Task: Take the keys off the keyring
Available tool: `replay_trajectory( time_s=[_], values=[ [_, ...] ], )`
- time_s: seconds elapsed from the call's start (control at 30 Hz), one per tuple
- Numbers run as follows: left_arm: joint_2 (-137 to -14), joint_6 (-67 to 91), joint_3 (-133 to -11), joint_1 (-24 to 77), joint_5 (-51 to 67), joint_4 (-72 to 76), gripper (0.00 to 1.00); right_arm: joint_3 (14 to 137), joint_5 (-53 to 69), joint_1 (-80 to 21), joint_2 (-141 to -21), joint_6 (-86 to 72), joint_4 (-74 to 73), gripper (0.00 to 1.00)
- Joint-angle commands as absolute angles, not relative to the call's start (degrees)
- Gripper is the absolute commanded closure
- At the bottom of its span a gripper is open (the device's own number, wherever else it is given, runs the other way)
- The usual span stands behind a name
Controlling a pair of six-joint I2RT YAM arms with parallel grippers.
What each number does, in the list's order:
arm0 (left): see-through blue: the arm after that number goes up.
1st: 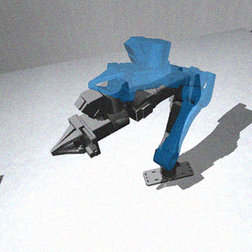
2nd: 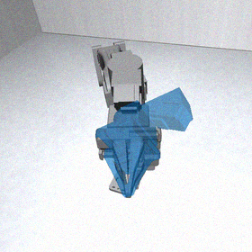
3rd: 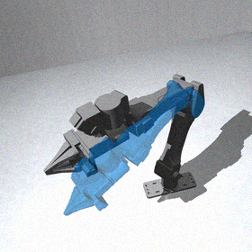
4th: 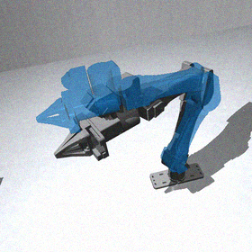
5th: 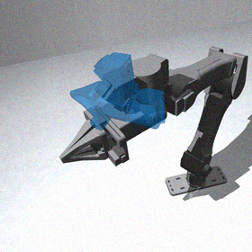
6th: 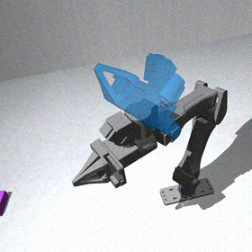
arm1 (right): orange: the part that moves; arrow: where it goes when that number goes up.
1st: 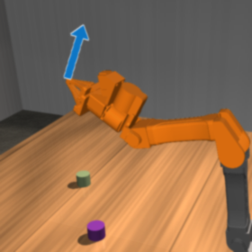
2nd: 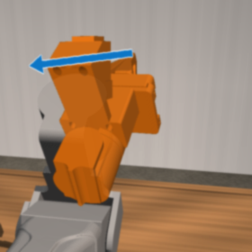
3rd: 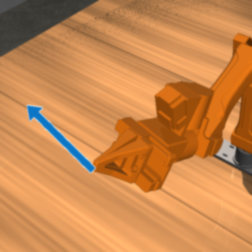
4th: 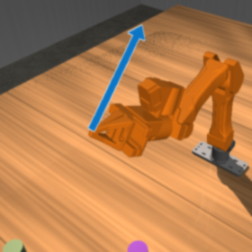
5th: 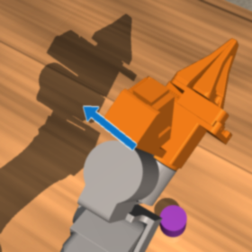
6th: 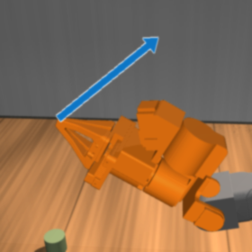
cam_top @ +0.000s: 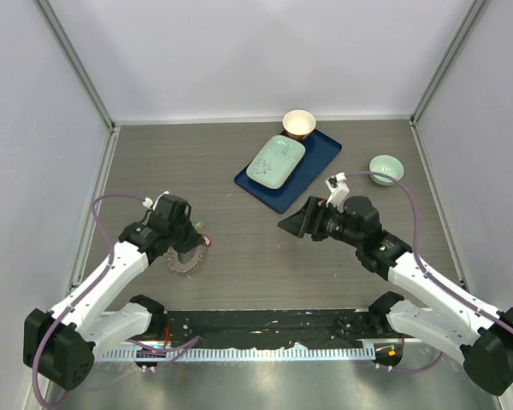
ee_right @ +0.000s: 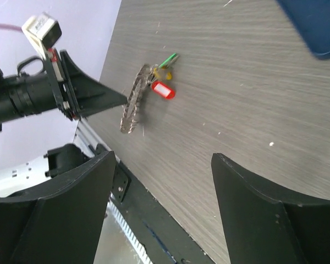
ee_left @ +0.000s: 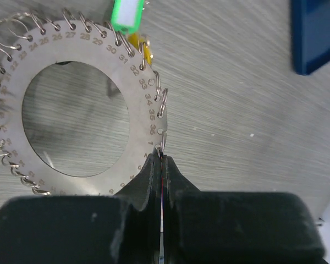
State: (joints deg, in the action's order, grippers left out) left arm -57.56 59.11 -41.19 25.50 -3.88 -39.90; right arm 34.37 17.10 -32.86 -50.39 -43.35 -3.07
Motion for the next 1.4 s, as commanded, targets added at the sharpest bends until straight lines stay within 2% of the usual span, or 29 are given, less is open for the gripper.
replay_trajectory(
  time_s=[0.0,0.13,0.2,0.27,0.37,0.47,0.6,0.73,0.8,0.97,1.1,1.2,1.37],
  values=[
    [-53.89,59.41,-41.48,25.84,-0.18,-34.46,1.00,31.12,12.50,-38.39,-52.64,-46.32,11.59,0.24],
    [-52.30,60.29,-41.57,25.75,1.67,-32.61,1.00,28.48,-1.02,-51.02,-58.85,-40.71,18.19,0.27],
    [-52.29,60.29,-41.75,25.75,1.93,-32.43,1.00,28.22,-12.26,-56.14,-62.21,-36.59,22.74,0.28],
    [-52.38,59.86,-41.92,25.75,3.24,-32.43,1.00,27.60,-19.21,-60.53,-66.96,-35.95,30.82,0.28],
    [-52.03,56.00,-42.27,25.75,7.63,-31.64,1.00,29.17,-21.00,-60.73,-72.05,-36.65,36.30,0.30],
    [-50.02,54.15,-41.58,25.84,8.35,-32.43,1.00,38.82,-28.55,-60.47,-75.83,-42.96,21.65,0.29],
    [-46.68,50.98,-39.20,25.75,15.18,-28.49,1.00,48.93,-26.46,-60.03,-79.18,-47.46,11.27,0.29],
    [-45.70,48.61,-38.50,25.75,20.28,-26.11,1.00,53.00,-23.99,-59.07,-78.32,-35.02,10.54,0.27],
    [-46.05,48.43,-38.76,25.75,22.84,-24.71,1.00,49.77,-21.72,-56.62,-74.03,-24.56,11.95,0.27],
    [-47.63,45.19,-40.07,25.75,31.18,-22.76,1.00,41.84,8.38,-42.03,-63.56,-11.28,21.44,0.26],
    [-50.27,41.58,-42.45,25.75,36.82,-23.90,1.00,43.32,22.48,-41.75,-61.44,6.10,10.66,0.20],
    [-52.11,40.00,-43.59,25.75,40.95,-23.64,1.00,44.03,33.69,-41.66,-61.00,10.53,5.29,0.17],
    [-53.70,37.62,-44.82,25.75,44.73,-23.73,1.00,46.40,41.30,-41.66,-61.34,20.39,-2.11,0.13]
  ],
)
